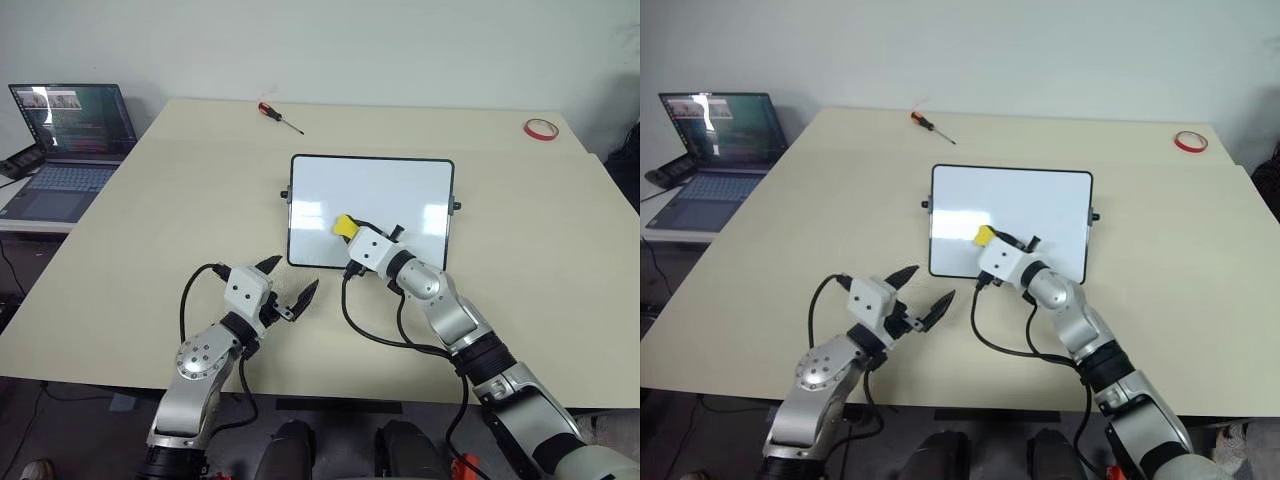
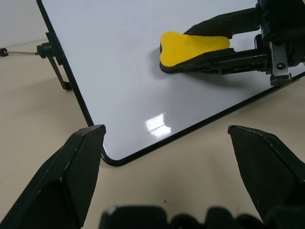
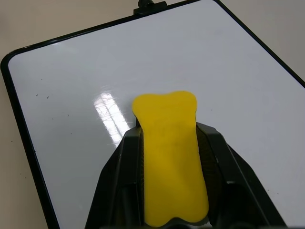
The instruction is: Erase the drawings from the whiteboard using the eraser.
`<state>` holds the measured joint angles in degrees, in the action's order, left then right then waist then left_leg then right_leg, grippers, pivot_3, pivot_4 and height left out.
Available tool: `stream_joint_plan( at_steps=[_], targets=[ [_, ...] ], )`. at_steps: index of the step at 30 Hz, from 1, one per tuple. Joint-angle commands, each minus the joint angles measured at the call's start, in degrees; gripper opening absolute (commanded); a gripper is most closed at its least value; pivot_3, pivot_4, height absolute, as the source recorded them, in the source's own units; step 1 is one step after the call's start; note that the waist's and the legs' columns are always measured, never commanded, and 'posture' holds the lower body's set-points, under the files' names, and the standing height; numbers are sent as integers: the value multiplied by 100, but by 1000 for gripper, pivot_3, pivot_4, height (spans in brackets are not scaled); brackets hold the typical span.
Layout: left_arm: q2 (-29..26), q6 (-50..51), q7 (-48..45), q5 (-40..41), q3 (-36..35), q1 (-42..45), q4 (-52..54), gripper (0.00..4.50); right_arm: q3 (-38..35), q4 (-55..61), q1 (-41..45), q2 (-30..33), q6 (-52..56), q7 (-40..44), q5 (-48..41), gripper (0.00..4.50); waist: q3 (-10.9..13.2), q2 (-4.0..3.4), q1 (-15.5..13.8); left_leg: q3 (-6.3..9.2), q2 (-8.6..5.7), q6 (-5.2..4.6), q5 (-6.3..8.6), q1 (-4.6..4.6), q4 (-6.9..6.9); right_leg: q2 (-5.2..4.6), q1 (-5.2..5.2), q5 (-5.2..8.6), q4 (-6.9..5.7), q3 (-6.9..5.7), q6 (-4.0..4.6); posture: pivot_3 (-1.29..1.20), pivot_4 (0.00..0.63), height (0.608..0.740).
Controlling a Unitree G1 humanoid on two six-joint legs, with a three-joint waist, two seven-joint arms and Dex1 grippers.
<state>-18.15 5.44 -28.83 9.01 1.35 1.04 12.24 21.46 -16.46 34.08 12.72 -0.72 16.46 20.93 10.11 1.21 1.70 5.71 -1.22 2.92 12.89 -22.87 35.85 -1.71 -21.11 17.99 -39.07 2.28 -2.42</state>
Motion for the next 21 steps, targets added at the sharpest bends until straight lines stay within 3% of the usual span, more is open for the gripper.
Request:
stream_joint_plan(
  at_steps=[1, 7, 16, 21],
  targets=[
    [-16, 11, -16, 97, 3, 107, 356, 4500, -270, 249, -96, -48, 128, 171, -319, 1171, 0, 0, 0, 0, 0, 0, 0, 0, 0, 0, 0, 0, 0, 0, 0, 0, 150, 740],
    [-171, 77, -149, 160, -42, 207, 538, 4500, -643, 1469, -480, -95, 932, 738, -1060, 1171, 2, 0, 7, 0, 2, 0, 0, -3, -1, 0, -4, 0, 1, 2, 0, 0, 150, 740],
    [-446, 122, -428, 298, -67, 613, 471, 4500, -1380, 3567, -1255, 489, 2563, 964, -1381, 1171, 2, -1, -8, 3, 2, 0, 0, -6, -1, 0, -4, 1, 3, 0, 0, 0, 150, 740],
    [-537, -38, -1283, 674, 152, 1286, -18, 4500, -2145, 4749, -1816, 835, 3914, 780, -1330, 1171, 3, -1, -29, 7, 0, 0, 0, -10, -1, 1, -4, 1, 5, -3, 0, 0, 150, 740]
  ],
)
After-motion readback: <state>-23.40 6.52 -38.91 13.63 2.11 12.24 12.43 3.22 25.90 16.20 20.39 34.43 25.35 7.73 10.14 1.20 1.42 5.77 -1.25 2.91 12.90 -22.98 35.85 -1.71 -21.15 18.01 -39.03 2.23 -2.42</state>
